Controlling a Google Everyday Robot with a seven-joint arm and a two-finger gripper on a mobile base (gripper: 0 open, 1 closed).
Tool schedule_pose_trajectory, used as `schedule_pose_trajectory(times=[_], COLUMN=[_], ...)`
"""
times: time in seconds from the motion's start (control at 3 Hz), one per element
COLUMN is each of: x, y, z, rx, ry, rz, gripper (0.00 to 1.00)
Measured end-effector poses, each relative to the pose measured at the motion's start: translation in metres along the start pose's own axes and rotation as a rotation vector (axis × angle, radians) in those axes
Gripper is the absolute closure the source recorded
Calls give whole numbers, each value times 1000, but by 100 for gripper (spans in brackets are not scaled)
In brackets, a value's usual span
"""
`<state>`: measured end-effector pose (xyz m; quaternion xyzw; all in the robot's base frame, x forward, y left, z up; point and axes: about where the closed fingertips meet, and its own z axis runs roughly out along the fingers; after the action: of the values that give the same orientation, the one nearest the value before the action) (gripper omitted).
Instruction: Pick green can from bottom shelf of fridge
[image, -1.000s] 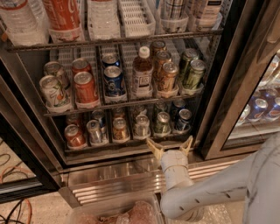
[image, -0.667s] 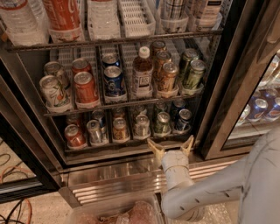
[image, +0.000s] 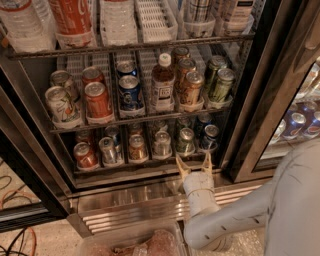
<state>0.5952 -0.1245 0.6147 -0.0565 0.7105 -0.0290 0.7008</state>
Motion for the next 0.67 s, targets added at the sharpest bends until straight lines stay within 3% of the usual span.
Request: schedule_pose_trajectory(times=[0.67], x=[-1], y=[11], z=[12], rx=[-29], ry=[11], rz=[10], gripper=[27])
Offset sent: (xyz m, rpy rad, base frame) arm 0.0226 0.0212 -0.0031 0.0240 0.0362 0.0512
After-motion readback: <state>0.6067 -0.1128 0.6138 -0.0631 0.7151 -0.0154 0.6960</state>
